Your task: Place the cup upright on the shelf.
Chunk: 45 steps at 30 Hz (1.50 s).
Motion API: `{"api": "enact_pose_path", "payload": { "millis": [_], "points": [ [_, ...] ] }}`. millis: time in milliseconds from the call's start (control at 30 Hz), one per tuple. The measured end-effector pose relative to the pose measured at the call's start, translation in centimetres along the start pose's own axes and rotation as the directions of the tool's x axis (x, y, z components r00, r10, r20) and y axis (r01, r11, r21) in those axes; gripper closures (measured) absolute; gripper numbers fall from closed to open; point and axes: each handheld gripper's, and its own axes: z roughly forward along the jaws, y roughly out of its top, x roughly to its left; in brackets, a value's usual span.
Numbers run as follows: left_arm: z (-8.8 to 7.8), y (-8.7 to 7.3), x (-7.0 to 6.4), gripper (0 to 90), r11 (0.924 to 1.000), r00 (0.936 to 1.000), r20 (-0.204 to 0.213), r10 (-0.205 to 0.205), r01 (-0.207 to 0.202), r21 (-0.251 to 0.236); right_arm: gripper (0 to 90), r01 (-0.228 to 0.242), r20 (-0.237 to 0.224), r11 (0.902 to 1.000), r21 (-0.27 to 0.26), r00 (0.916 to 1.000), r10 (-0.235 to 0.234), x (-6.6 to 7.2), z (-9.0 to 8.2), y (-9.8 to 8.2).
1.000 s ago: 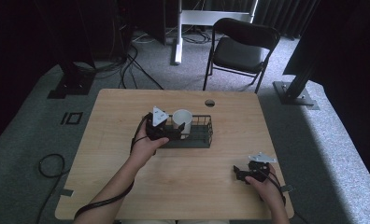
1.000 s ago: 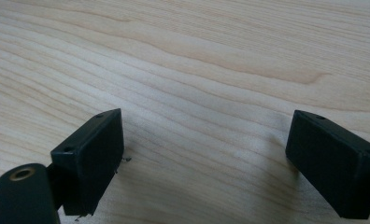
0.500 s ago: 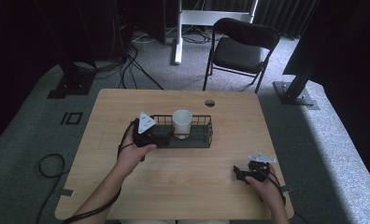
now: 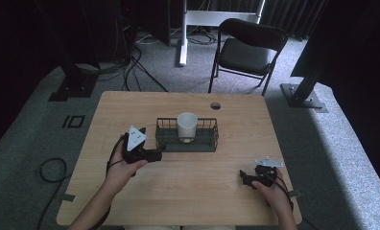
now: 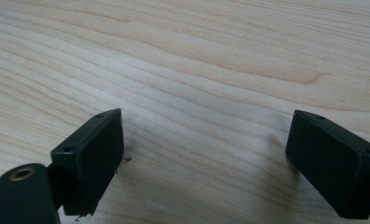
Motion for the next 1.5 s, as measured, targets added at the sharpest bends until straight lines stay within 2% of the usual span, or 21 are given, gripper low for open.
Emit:
{"api": "enact_pose_path", "payload": {
  "millis": [167, 300, 367, 400, 767, 1033, 1133, 1300, 1367, 1500],
  "points": [
    [-1.0, -1.2, 0.1, 7.8, 1.0000, 0.9999, 0.011, -0.009, 0.009, 0.000, 11.0, 0.000, 0.000, 1.0000, 0.000, 1.0000, 0.000, 0.0, 0.0, 0.0],
    [-1.5, -2.5, 0.4, 7.8, 0.9996, 0.9999, 0.009, 0.008, -0.008, 0.027, 11.0, 0.000, 0.000, 1.0000, 0.000, 1.0000, 0.000, 0.0, 0.0, 0.0],
    [-1.5, -2.5, 0.4, 7.8, 0.9996, 0.9999, 0.009, 0.008, -0.008, 0.027, 11.0, 0.000, 0.000, 1.0000, 0.000, 1.0000, 0.000, 0.0, 0.0, 0.0],
    [-1.8, -3.5, 0.6, 7.8, 0.9990, 0.9999, 0.012, -0.001, 0.000, 0.044, 11.0, 0.000, 0.000, 1.0000, 0.000, 1.0000, 0.000, 0.0, 0.0, 0.0],
    [-2.2, -6.3, 1.7, 7.8, 0.9946, 0.9986, -0.017, -0.050, 0.051, 0.090, 11.0, 0.003, -0.001, 1.0000, -0.001, 1.0000, -0.003, 0.0, 0.0, 0.0],
    [-2.5, -8.6, 2.6, 7.8, 0.9840, 0.9947, -0.060, -0.084, 0.092, 0.153, 11.0, 0.003, -0.001, 1.0000, 0.000, 1.0000, -0.003, 0.0, 0.0, 0.0],
    [-2.8, -9.3, 3.2, 7.8, 0.9763, 0.9900, -0.093, -0.106, 0.121, 0.179, 11.0, 0.003, 0.000, 1.0000, -0.001, 1.0000, -0.003, 0.0, 0.0, 0.0],
    [-3.1, -10.2, 3.9, 7.8, 0.9650, 0.9824, -0.145, -0.118, 0.148, 0.217, 11.0, 0.003, -0.001, 1.0000, -0.001, 1.0000, -0.003, 0.0, 0.0, 0.0],
    [-3.1, -10.6, 4.2, 7.8, 0.9574, 0.9759, -0.174, -0.132, 0.171, 0.233, 11.0, 0.003, 0.000, 1.0000, 0.000, 1.0000, -0.003, 0.0, 0.0, 0.0],
    [-3.5, -11.3, 5.1, 7.8, 0.9454, 0.9563, -0.245, -0.160, 0.220, 0.241, 11.0, 0.003, 0.000, 1.0000, -0.001, 1.0000, -0.003, 0.0, 0.0, 0.0]
  ]
}}
